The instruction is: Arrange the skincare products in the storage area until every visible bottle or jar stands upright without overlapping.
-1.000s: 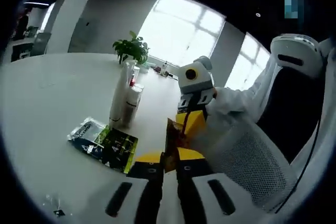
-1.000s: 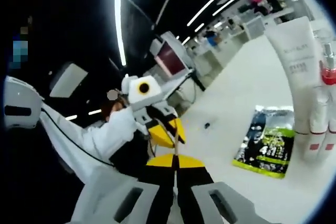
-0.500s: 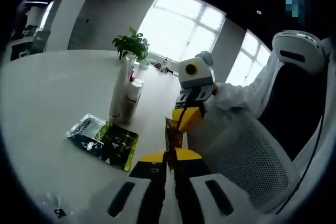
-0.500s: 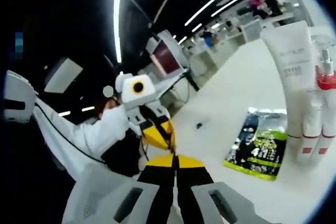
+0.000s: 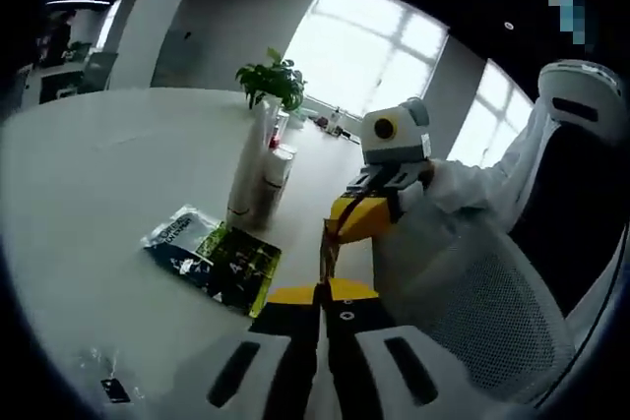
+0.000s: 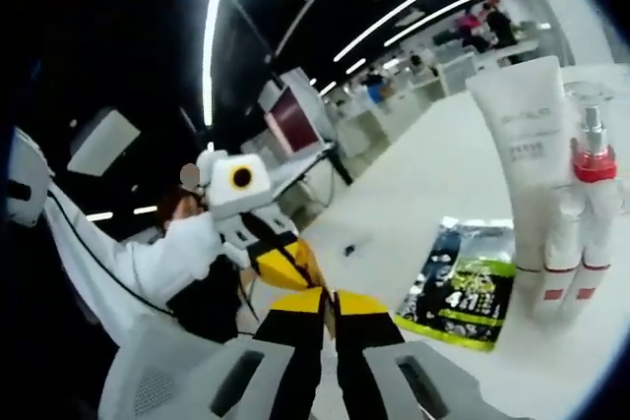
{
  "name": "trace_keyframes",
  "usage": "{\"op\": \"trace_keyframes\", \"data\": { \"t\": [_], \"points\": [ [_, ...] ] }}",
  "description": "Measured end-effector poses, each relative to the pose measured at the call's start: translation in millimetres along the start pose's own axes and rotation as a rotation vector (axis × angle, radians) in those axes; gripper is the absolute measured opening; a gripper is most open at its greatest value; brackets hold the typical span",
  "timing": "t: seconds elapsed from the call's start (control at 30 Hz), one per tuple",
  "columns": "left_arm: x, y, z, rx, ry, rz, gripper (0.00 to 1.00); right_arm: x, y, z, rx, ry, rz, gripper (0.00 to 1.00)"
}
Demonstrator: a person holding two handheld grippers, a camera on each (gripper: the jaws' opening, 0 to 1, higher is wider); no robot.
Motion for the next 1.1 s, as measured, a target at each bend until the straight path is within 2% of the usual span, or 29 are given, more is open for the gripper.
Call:
{"op": "trace_keyframes", "data": {
  "t": [0.13, 0.47, 0.63, 0.7, 0.77, 0.8, 0.9, 1.0, 1.1],
  "points": [
    [1.2, -3.6, 0.7, -0.033, 0.015, -0.025, 0.0, -0.4, -0.5, -1.1, 0.007, 0.012, -0.003, 0.0],
    [3.5, -14.4, 4.1, -0.057, 0.025, -0.069, 0.0, -5.0, 12.0, -1.5, -0.002, 0.023, 0.076, 0.01],
    [6.9, -21.1, 5.2, -0.083, 0.024, -0.118, 0.0, -2.1, 10.7, 1.5, -0.021, 0.011, 0.08, 0.03],
    [7.9, -29.9, 5.3, -0.096, 0.026, -0.16, 0.0, -0.7, 10.0, 1.5, -0.036, 0.014, 0.086, 0.08],
    [10.4, -34.1, 5.8, -0.144, 0.018, -0.204, 0.0, 0.2, 10.7, 2.6, -0.062, 0.002, 0.097, 0.1],
    [11.9, -39.4, 5.6, -0.166, 0.021, -0.232, 0.0, 1.1, 10.7, 3.6, -0.07, -0.005, 0.099, 0.09],
    [12.4, -47.9, 5.9, -0.186, 0.025, -0.251, 0.0, 3.0, 11.1, 4.7, -0.093, -0.015, 0.103, 0.07],
    [16.1, -51.1, 4.0, -0.224, 0.032, -0.287, 0.0, 5.1, 12.5, 6.2, -0.113, -0.039, 0.113, 0.0],
    [18.6, -56.4, 4.4, -0.251, 0.029, -0.318, 0.0, 8.1, 13.1, 4.3, -0.157, -0.052, 0.119, 0.0]
  ]
}}
Point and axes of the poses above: the point that each gripper's makers call its tool centre point, and the gripper's own axes: x roughly forward along the fingers, y roughly to its right, z roughly out of its underside, the point moved 3 cm from there along -x, roughly backward along the fingers, and after that the axes turned 14 degrees about -z, right-handed, at the moved point
